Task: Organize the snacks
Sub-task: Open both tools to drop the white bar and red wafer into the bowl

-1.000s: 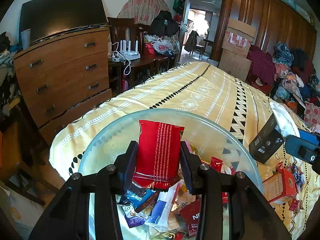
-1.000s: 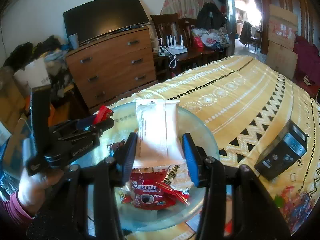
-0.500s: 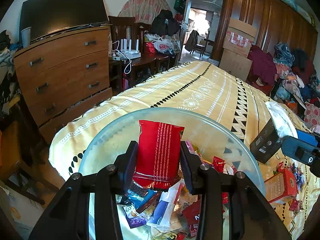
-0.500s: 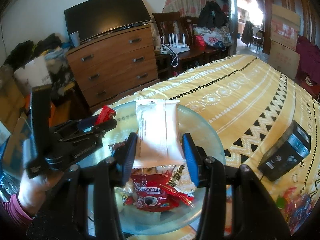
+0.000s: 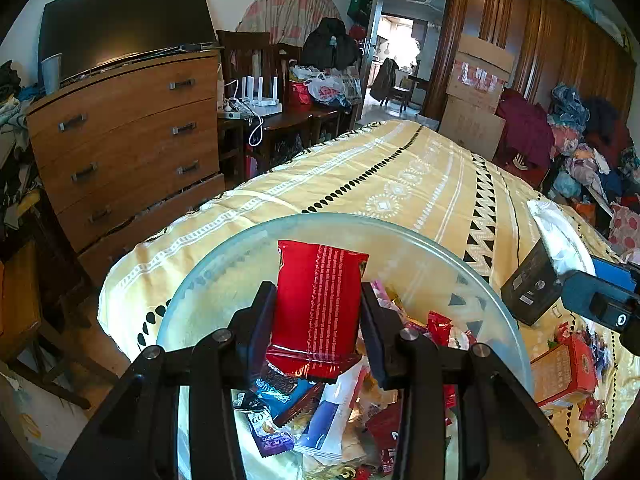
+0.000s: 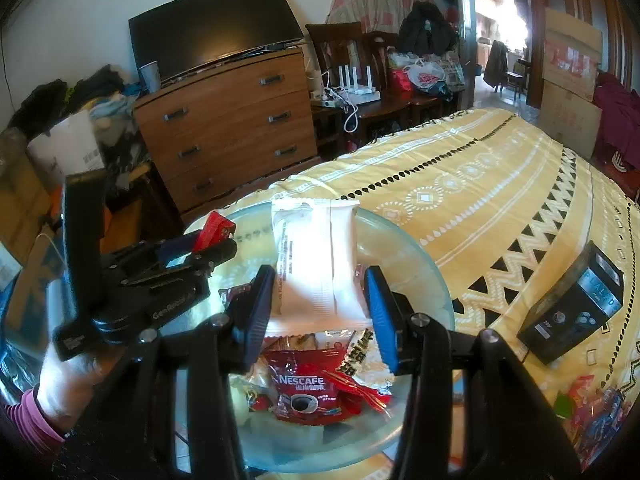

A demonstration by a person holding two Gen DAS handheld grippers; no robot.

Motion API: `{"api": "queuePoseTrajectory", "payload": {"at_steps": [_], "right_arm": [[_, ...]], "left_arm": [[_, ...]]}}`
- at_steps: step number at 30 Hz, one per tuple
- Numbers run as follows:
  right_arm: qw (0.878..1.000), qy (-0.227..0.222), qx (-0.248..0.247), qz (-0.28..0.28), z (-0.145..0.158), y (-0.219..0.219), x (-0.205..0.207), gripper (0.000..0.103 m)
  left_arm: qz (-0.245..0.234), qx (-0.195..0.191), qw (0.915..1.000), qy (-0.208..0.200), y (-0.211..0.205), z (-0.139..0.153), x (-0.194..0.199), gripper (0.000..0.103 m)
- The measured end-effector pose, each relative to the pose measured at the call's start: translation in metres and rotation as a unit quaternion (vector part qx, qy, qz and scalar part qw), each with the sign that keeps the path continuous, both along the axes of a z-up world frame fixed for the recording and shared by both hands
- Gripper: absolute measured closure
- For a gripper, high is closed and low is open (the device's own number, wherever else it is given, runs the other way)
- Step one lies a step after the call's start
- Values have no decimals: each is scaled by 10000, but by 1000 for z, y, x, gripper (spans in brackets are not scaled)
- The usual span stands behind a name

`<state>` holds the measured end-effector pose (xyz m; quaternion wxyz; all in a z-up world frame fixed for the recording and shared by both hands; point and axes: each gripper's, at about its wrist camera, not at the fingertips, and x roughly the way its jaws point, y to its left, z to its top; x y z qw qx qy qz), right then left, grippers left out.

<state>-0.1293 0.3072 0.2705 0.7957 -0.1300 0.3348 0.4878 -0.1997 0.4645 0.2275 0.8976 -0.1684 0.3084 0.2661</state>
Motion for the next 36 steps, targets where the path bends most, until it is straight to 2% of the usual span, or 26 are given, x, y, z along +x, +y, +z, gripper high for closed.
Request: {"api": "queuePoseTrajectory", "payload": {"at_steps": [23,26,28,32,34,36], "right_arm": [[10000,52,-31,-13,-9,3,1,54],[9999,152,-13,-43,-13,4,4,54],[9999,129,-30,-72,-15,3,5,53],[9999,127,-12,-90,-14,2,4,45],[9999,67,-9,-95,-12,1,1,36],[9999,-8,7,-111,-9,1,-1,20]], "left_arm": [[44,-70,9999,134,2,-13,5,61],[79,-101,9997,199,2,-15,6,58],[97,-98,9997,219,3,-16,7,52],[122,-67,9996,229,2,-15,7,45],[148,-46,9996,239,2,-15,8,36],[171,-46,9995,248,1,-15,8,31]]}}
